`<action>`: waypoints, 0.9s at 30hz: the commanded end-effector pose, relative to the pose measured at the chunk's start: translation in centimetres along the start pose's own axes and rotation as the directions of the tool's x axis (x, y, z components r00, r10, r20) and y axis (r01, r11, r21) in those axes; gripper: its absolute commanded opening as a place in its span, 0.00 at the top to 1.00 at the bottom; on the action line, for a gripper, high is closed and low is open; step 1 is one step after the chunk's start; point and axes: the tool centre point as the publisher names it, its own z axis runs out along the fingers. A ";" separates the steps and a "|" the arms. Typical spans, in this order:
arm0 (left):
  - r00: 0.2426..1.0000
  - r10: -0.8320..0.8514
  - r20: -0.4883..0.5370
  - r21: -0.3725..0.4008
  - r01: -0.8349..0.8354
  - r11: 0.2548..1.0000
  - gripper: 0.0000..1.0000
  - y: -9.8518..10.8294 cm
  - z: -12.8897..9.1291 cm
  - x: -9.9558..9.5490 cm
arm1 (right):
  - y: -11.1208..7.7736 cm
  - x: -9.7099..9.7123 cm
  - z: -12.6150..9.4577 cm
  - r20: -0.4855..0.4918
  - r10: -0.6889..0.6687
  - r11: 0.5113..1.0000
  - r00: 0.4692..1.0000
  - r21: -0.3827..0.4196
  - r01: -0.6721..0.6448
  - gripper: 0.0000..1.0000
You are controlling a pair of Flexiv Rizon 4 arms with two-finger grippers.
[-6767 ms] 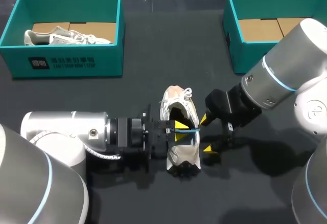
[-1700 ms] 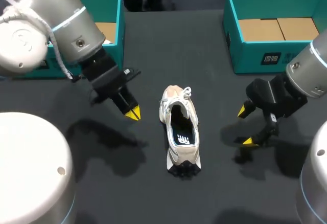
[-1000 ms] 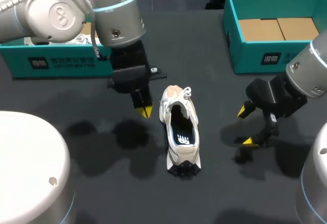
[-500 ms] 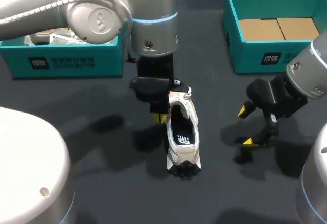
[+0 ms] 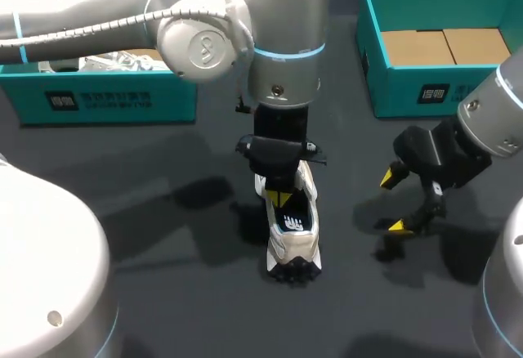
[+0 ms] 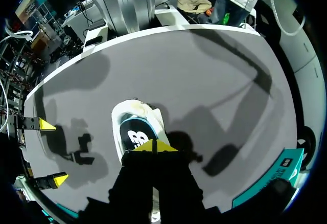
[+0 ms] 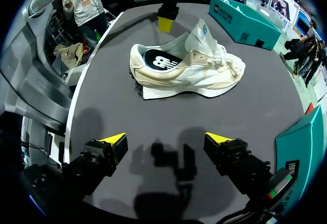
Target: Take the shoe out of the shoebox, open the shoe tongue, remove and reinsert the insole, then place the shoe into the shoebox
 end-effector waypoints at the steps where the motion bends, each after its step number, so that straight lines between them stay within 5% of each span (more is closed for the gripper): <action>1: 1.000 -0.005 0.003 -0.008 0.005 1.000 1.00 -0.1 1.5 -0.6 | -0.6 0.3 -0.4 -0.001 0.000 1.000 1.000 0.009 0.000 0.00; 11: 1.000 0.001 -0.019 -0.001 -0.001 1.000 1.00 -0.2 3.5 -1.0 | -2.8 0.6 -1.9 -0.001 0.002 1.000 1.000 0.027 -0.002 0.00; 27: 0.999 -0.028 -0.038 0.014 0.029 0.999 1.00 1.0 8.5 -1.5 | -2.8 0.6 -1.9 -0.001 0.002 1.000 1.000 0.027 -0.002 0.00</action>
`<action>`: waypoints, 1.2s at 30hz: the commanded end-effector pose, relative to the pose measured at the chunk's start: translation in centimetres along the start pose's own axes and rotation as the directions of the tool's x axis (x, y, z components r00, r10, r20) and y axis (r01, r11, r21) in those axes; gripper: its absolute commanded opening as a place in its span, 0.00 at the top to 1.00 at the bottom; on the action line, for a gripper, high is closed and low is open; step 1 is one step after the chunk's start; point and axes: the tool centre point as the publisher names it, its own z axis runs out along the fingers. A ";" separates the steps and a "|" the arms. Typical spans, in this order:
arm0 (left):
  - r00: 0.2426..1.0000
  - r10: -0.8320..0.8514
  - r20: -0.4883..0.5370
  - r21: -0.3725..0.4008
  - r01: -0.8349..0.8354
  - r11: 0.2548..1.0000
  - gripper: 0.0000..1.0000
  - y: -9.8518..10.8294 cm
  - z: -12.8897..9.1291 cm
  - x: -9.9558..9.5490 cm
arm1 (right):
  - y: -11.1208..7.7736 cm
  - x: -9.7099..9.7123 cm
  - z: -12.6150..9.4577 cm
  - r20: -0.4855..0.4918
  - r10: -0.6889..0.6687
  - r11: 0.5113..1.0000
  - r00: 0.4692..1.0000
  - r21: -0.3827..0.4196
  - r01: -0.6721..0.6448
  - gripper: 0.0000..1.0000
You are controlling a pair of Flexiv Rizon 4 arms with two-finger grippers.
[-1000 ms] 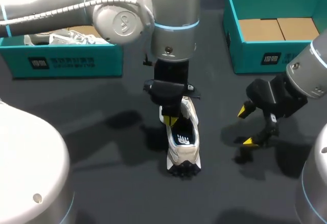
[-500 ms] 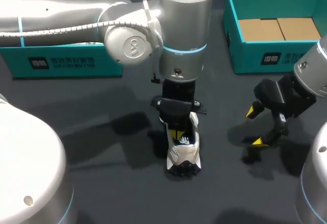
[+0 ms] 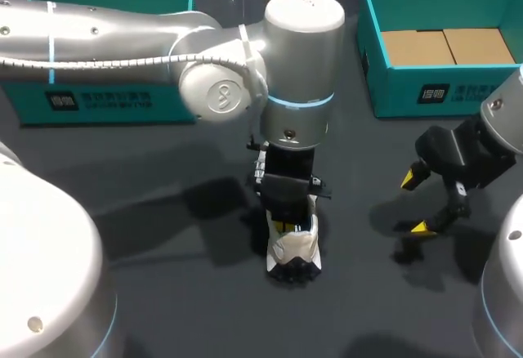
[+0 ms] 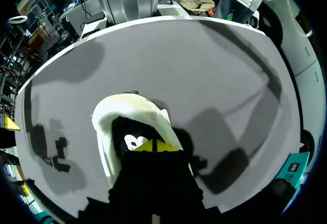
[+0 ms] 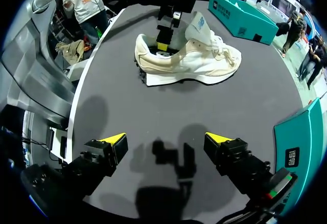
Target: Take the shoe out of the shoebox, open the shoe tongue, remove and reinsert the insole, then place the shoe into the shoebox
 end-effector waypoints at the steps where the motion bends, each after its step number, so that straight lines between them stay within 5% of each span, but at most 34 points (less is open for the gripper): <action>1: 1.000 -0.004 -0.006 -0.001 0.004 1.000 1.00 0.7 1.9 -0.9 | 0.0 0.1 0.0 0.003 -0.001 1.000 1.000 0.001 0.001 0.00; 4: 1.000 -0.014 -0.013 -0.015 0.014 1.000 1.00 1.1 2.4 -1.2 | 0.0 0.1 0.0 0.003 -0.001 1.000 1.000 0.001 0.001 0.00; 13: 0.995 0.011 0.101 0.002 -0.011 1.000 1.00 -0.7 -0.9 -2.0 | 0.0 0.1 0.0 0.003 -0.001 1.000 1.000 0.001 0.001 0.00; 21: 0.997 -0.037 0.069 0.067 0.032 0.997 1.00 -1.3 2.7 -3.5 | 0.0 0.1 0.0 0.003 -0.001 1.000 1.000 0.001 0.001 0.00; 28: 0.984 -0.172 0.048 0.008 0.172 0.985 1.00 0.7 5.0 -2.2 | 0.0 0.1 0.0 0.003 -0.001 1.000 1.000 0.001 0.001 0.00; 36: 0.969 -0.222 0.109 -0.045 0.227 0.973 1.00 1.8 1.7 -0.5 | 0.0 0.1 0.0 0.003 -0.001 1.000 1.000 0.001 0.001 0.00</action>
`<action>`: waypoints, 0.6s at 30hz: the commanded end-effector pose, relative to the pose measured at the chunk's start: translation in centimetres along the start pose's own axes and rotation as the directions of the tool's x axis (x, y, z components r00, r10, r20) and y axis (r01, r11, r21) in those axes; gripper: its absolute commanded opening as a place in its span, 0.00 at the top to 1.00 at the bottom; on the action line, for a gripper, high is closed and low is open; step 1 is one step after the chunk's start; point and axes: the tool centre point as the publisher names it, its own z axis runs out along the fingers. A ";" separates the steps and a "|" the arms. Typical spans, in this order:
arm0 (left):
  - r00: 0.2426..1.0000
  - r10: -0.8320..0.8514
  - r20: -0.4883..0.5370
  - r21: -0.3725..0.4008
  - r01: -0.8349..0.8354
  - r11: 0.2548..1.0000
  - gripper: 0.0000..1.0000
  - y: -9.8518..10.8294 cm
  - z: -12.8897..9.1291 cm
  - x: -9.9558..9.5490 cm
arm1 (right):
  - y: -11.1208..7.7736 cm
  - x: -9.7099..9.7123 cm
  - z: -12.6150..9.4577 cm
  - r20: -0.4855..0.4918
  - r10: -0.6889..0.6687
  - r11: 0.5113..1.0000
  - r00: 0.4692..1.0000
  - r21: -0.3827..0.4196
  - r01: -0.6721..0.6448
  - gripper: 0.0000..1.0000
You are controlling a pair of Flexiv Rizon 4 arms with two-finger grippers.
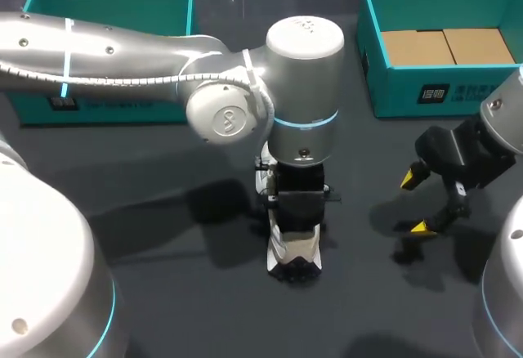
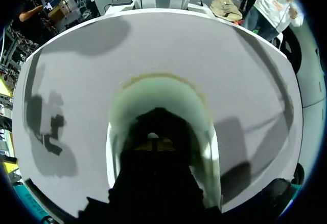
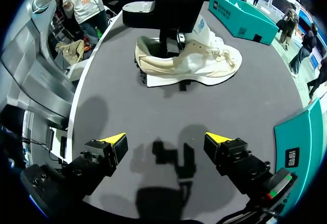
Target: Take the shoe out of the shoebox, open the shoe tongue, remove and reinsert the insole, then place the shoe into the shoebox
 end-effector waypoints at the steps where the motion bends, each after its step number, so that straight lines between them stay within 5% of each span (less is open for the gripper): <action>1: 0.999 0.009 0.050 -0.007 -0.009 1.000 1.00 0.7 -1.1 1.2 | 0.0 0.2 0.0 0.003 0.000 1.000 1.000 0.001 0.000 0.00; 10: 0.996 0.089 -0.002 0.024 -0.089 0.996 1.00 -1.5 0.7 -0.6 | 0.0 0.2 0.0 0.003 0.000 1.000 1.000 0.001 0.000 0.00; 18: 0.996 0.074 -0.052 -0.007 -0.075 0.997 1.00 -0.5 1.2 -0.3 | 0.0 0.2 0.0 0.003 0.000 1.000 1.000 0.001 0.000 0.00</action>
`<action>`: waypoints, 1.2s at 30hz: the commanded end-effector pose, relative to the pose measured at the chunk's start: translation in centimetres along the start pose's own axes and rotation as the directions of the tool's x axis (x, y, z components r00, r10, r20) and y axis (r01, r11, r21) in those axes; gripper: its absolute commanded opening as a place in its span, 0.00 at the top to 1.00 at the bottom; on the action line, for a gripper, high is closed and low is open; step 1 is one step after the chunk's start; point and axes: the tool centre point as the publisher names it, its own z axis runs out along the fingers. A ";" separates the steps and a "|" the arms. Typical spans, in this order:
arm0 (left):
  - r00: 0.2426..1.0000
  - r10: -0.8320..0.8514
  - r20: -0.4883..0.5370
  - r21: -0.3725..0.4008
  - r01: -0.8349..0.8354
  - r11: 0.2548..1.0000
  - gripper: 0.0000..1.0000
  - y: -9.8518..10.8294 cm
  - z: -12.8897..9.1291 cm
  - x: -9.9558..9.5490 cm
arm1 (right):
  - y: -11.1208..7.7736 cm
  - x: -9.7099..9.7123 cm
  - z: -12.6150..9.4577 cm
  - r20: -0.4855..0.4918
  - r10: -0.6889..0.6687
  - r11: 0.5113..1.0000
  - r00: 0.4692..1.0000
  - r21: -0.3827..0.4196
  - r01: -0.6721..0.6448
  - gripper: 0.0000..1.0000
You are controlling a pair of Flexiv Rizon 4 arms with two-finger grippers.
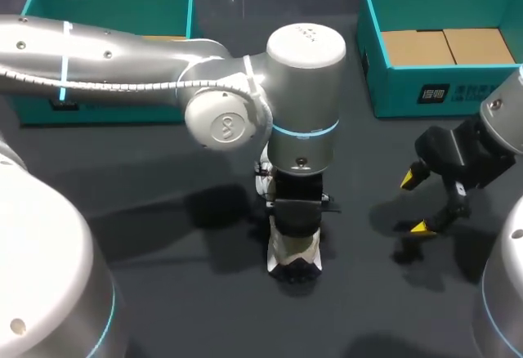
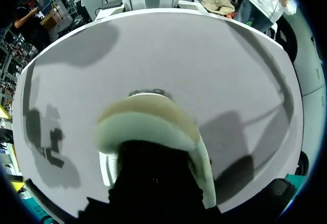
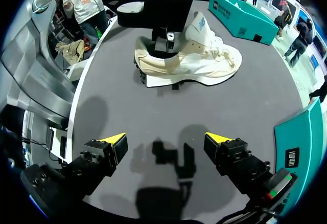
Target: Take the shoe out of the shoebox, open the shoe tongue, remove and reinsert the insole, then place the shoe into the shoebox
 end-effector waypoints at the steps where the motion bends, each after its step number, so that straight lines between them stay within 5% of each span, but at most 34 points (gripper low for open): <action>1: 1.000 -0.013 -0.013 -0.012 0.013 1.000 1.00 1.1 0.2 -0.5 | 0.0 0.2 0.0 0.003 0.000 1.000 1.000 0.001 0.000 0.00; 13: 1.000 0.001 0.010 -0.121 0.000 0.993 1.00 0.4 -4.4 0.0 | 0.0 0.2 0.0 0.003 0.000 1.000 1.000 0.001 0.000 0.00; 36: 0.993 -0.118 -0.001 -0.286 0.112 0.952 1.00 2.4 -5.6 1.3 | 0.0 0.2 0.0 0.003 0.000 1.000 1.000 0.001 0.000 0.00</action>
